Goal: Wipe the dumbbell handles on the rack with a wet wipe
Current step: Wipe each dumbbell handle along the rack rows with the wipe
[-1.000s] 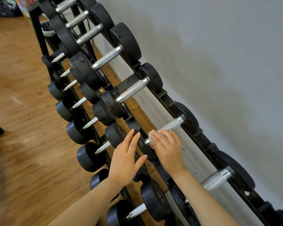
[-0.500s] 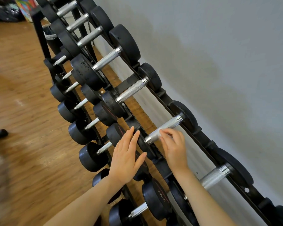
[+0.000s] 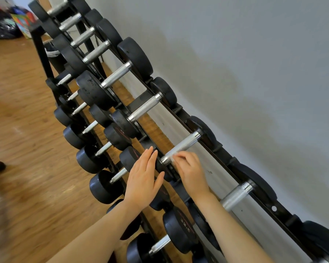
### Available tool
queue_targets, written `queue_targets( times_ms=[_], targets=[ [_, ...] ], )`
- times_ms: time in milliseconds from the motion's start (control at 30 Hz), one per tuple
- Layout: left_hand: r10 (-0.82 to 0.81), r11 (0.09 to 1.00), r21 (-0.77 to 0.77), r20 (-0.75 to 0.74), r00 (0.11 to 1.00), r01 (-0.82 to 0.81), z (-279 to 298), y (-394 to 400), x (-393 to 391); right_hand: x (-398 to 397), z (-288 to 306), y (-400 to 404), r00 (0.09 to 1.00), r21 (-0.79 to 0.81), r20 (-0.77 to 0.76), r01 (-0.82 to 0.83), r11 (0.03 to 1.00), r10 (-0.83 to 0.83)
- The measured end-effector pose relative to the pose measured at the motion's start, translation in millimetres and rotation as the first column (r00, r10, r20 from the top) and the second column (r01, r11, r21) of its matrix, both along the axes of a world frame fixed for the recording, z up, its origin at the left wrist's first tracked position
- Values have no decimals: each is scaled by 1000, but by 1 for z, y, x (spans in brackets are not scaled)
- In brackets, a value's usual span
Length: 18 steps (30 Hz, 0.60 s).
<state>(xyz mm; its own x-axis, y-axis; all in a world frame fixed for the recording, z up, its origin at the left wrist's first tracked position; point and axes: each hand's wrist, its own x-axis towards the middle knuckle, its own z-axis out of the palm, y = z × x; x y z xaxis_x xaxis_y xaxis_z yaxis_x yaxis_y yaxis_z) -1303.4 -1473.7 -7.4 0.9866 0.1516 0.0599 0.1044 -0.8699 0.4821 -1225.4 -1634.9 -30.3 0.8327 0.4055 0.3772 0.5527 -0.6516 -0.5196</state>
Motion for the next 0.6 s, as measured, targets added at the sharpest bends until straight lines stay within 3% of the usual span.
queue_targets(
  times_ms=[33,200,333,600],
  targets=[
    [11,1000,1,-3,1000,-11,2,-2,-1,-1,4,-6,998,103,-70,3,995,4],
    [23,999,-26,-8,1000,-23,16,-13,-9,-28,33,-38,951,133,-168,281,950,-258],
    [-65,997,-31,22,998,65,28,-31,-20,-65,51,-66,922,113,-76,386,916,-379],
    [-202,965,-159,65,977,210,36,-92,-56,-126,60,-106,795,217,-147,606,765,-588]
  ],
)
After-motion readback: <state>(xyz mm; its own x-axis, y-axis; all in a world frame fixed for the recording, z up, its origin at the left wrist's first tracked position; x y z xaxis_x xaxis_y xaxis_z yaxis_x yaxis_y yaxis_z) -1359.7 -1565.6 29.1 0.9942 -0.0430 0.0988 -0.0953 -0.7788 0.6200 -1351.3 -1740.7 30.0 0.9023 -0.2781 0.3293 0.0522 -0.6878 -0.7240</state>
